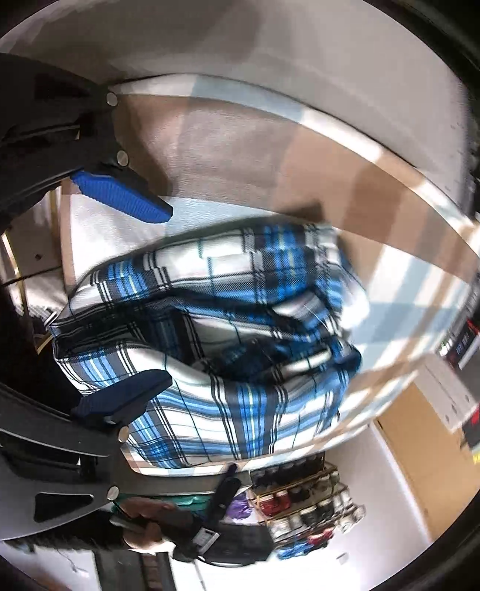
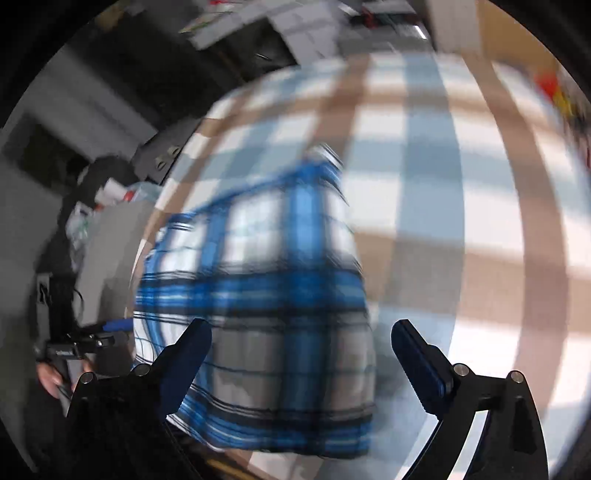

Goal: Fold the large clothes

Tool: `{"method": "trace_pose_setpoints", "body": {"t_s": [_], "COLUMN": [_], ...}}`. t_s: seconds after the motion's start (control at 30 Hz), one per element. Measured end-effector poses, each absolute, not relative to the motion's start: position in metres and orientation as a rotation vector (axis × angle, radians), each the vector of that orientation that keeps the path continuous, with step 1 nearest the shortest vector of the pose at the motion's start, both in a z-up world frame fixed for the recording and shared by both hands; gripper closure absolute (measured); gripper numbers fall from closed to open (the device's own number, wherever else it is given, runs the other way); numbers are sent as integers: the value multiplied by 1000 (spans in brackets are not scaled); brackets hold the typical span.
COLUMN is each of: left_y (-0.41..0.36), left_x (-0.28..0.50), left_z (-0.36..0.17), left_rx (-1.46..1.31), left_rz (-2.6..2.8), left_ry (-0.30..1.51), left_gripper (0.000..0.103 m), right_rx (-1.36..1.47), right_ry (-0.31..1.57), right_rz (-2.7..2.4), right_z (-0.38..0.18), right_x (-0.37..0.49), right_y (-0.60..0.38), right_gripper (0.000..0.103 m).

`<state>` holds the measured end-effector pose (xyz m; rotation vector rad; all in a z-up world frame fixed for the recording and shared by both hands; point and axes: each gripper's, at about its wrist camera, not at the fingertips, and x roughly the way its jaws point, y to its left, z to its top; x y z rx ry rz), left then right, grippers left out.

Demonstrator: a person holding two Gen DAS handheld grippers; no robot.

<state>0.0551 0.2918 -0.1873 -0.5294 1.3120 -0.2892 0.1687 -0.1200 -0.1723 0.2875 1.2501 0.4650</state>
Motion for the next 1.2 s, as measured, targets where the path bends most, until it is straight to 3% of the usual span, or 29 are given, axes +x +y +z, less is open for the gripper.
{"method": "trace_pose_setpoints", "body": {"t_s": [0.1, 0.27, 0.5, 0.63, 0.7, 0.77, 0.87, 1.0, 1.07, 1.13, 1.2], "left_y": [282, 260, 218, 177, 162, 148, 150, 155, 154, 157, 161], "left_x": [50, 57, 86, 107, 117, 126, 124, 108, 104, 107, 107], "left_z": [-188, -187, -186, -185, -182, -176, -174, -175, -179, -182, -186], "left_rx": [-508, -465, -306, -140, -116, -72, -39, 43, 60, 44, 34], "left_rz": [-311, -326, -403, -447, -469, -473, -438, -418, -417, -413, -411], "left_ry": [1368, 1387, 1449, 1445, 1425, 1389, 1325, 1240, 1223, 1210, 1207], "left_gripper": [24, 20, 21, 21, 28, 48, 51, 50, 50, 50, 50], "right_rx": [326, 78, 94, 61, 65, 91, 160, 187, 195, 175, 163], "right_ry": [1301, 1283, 1258, 1190, 1144, 1142, 1150, 1015, 1015, 1064, 1134], "right_rz": [510, 499, 472, 410, 326, 268, 252, 319, 403, 434, 477], "right_z": [-193, -194, -192, -179, -170, -166, -154, -110, -101, -106, -118], "right_x": [164, 136, 90, 67, 63, 65, 70, 77, 91, 120, 140], "right_y": [-118, -75, -63, -67, -82, -99, -122, -128, -113, -89, -73], "right_gripper": [5, 7, 10, 18, 25, 26, 36, 36, 42, 72, 76]}}
